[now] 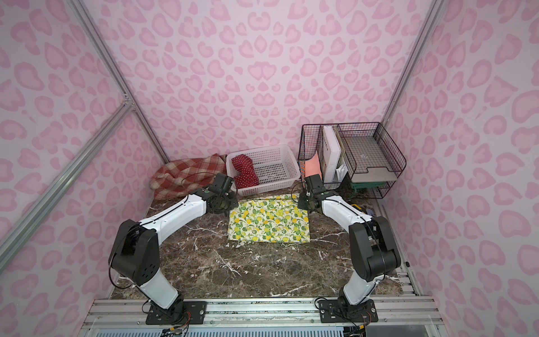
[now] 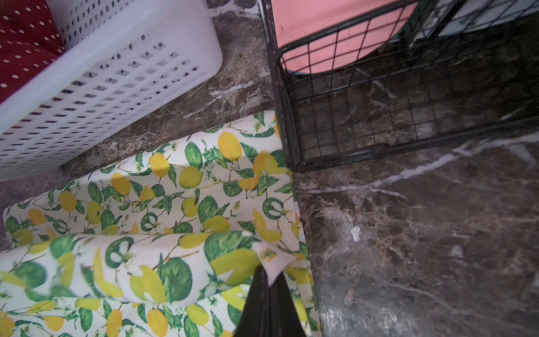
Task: Roll up the skirts
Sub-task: Fold the skirt at the center of the board.
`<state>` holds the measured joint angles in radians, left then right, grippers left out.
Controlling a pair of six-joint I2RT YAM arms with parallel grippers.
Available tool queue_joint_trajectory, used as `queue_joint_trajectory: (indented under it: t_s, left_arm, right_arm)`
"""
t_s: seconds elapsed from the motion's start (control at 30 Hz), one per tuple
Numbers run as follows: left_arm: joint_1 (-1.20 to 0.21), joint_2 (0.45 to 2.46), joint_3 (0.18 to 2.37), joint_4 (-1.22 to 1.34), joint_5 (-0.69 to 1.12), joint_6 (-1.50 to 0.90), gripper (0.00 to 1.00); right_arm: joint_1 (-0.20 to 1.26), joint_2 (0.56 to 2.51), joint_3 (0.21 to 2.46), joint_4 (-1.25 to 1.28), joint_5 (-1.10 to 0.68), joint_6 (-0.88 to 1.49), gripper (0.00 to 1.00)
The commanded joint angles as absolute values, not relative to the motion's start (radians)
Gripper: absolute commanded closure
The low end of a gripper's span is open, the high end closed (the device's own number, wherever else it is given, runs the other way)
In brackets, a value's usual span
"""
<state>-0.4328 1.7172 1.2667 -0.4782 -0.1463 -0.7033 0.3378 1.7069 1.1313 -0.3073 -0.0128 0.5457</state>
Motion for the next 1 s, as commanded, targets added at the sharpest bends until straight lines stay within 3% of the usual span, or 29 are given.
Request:
queue_joint_trajectory:
  t_s: [0.0, 0.5, 0.63, 0.7, 0.73, 0.87, 0.97]
  left_arm:
    - [-0.412, 1.748, 1.290, -0.437, -0.128, -0.668, 1.00]
    - [-0.348, 1.899, 1.360, -0.379, -0.100, -0.660, 1.00]
    - [-0.343, 1.900, 1.359, -0.367, -0.102, -0.649, 1.00]
    - [-0.341, 1.879, 1.337, -0.348, -0.112, -0.646, 0.89]
    - [-0.338, 1.870, 1.332, -0.348, -0.117, -0.647, 0.79]
    - [-0.338, 1.813, 1.293, -0.342, -0.145, -0.663, 0.57]
    - [-0.338, 1.793, 1.292, -0.379, -0.167, -0.657, 0.52]
  right_arm:
    - [0.324, 1.743, 1.151, -0.247, -0.032, 0.524, 1.00]
    - [0.331, 1.909, 1.302, -0.207, -0.019, 0.542, 1.00]
    - [0.347, 1.900, 1.280, -0.169, -0.003, 0.523, 0.80]
    - [0.352, 1.876, 1.252, -0.134, 0.006, 0.514, 0.57]
    - [0.357, 1.866, 1.242, -0.128, 0.008, 0.509, 0.51]
    - [0.400, 1.807, 1.201, -0.120, 0.082, 0.490, 0.47]
    - [0.437, 1.772, 1.191, -0.154, 0.136, 0.486, 0.47]
